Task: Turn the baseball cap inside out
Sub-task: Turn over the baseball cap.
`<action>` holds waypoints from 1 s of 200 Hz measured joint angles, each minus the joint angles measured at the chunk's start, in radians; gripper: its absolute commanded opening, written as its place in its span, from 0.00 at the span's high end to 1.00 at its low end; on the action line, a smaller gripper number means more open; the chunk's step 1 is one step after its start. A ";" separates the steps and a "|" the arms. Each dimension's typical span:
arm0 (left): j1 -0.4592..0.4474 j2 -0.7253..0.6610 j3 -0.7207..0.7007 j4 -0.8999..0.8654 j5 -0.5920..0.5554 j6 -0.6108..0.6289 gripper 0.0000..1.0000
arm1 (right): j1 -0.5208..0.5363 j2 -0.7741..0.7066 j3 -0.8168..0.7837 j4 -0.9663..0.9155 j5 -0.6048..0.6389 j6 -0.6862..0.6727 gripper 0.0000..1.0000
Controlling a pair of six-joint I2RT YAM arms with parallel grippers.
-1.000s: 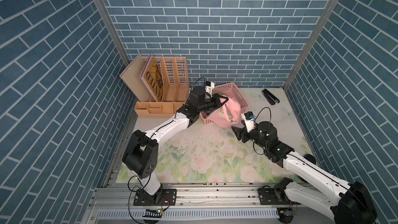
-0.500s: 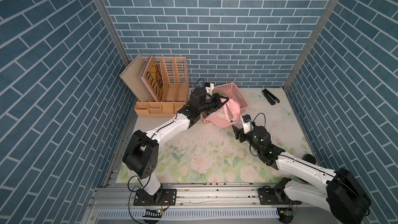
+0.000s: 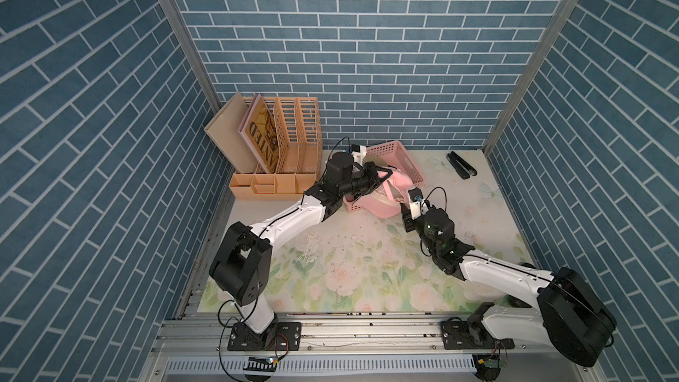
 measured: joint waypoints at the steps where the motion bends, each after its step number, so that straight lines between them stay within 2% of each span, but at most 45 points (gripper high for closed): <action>1: 0.000 0.000 0.000 -0.001 0.000 0.000 1.00 | 0.000 0.000 0.001 -0.001 0.001 0.000 0.83; 14: 0.000 0.000 0.000 -0.022 -0.008 0.017 1.00 | 0.000 -0.008 0.008 -0.006 0.003 -0.003 0.94; 27: 0.001 0.000 0.000 -0.050 -0.027 0.046 0.99 | 0.000 -0.020 0.023 -0.031 -0.006 -0.001 0.99; 56: 0.002 0.000 0.024 -0.194 -0.103 0.172 0.76 | 0.000 -0.049 0.109 -0.172 -0.063 0.011 1.00; 73: 0.001 0.000 0.068 -0.301 -0.170 0.295 0.60 | -0.010 -0.070 0.167 -0.273 -0.107 0.031 1.00; 94: 0.001 -0.014 0.132 -0.431 -0.267 0.433 0.46 | -0.031 -0.078 0.232 -0.387 -0.151 0.061 1.00; 138: 0.005 -0.140 0.168 -0.607 -0.439 0.656 0.41 | -0.100 -0.050 0.324 -0.548 -0.238 0.132 1.00; 159: 0.014 -0.233 0.106 -0.598 -0.499 0.752 0.39 | -0.131 -0.038 0.359 -0.596 -0.302 0.180 1.00; 200: 0.027 -0.408 -0.211 -0.457 -0.478 0.944 0.31 | -0.198 -0.038 0.460 -0.663 -0.441 0.267 1.00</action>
